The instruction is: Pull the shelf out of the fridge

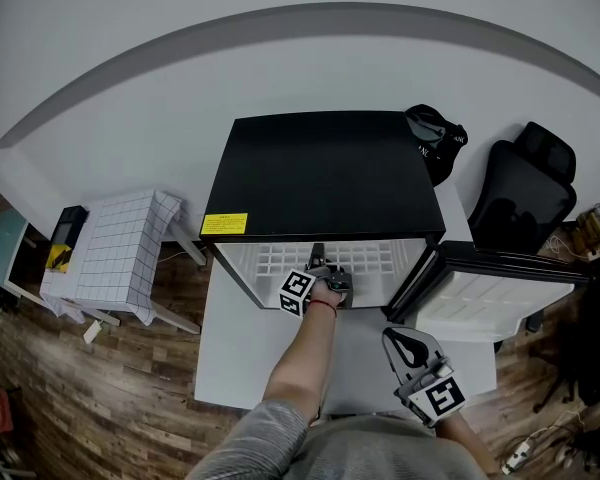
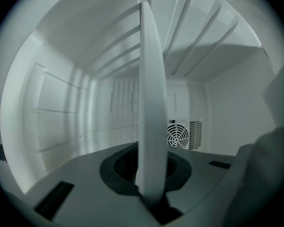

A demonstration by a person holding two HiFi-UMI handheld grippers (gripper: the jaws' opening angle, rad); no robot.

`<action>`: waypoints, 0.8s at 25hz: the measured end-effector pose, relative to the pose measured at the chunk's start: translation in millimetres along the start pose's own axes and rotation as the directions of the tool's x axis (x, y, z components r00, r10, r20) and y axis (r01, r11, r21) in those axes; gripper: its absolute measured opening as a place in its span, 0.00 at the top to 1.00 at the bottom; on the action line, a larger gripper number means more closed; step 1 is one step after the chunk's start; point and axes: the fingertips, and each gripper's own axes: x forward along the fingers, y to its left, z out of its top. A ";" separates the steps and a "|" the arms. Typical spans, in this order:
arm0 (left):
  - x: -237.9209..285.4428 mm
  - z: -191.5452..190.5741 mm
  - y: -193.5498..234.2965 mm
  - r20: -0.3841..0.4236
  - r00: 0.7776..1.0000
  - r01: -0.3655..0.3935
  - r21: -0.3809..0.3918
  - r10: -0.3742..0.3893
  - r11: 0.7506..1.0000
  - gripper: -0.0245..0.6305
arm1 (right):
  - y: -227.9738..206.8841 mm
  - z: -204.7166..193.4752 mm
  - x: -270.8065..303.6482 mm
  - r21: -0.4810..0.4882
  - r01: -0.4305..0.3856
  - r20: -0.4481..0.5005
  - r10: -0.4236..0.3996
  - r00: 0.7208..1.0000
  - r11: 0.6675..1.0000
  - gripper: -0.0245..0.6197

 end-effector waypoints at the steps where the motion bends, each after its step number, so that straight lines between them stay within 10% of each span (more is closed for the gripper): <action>1: -0.3 0.8 0.3 0.005 1.000 -0.003 0.002 0.003 1.000 0.89 | 0.2 0.3 -0.4 -0.001 0.001 0.000 -0.001 1.000 1.000 0.94; 20: -10.1 -2.4 0.4 -0.001 1.000 -0.003 -0.013 0.003 1.000 0.90 | 1.9 3.6 -5.1 0.001 0.001 0.016 -0.001 1.000 1.000 0.94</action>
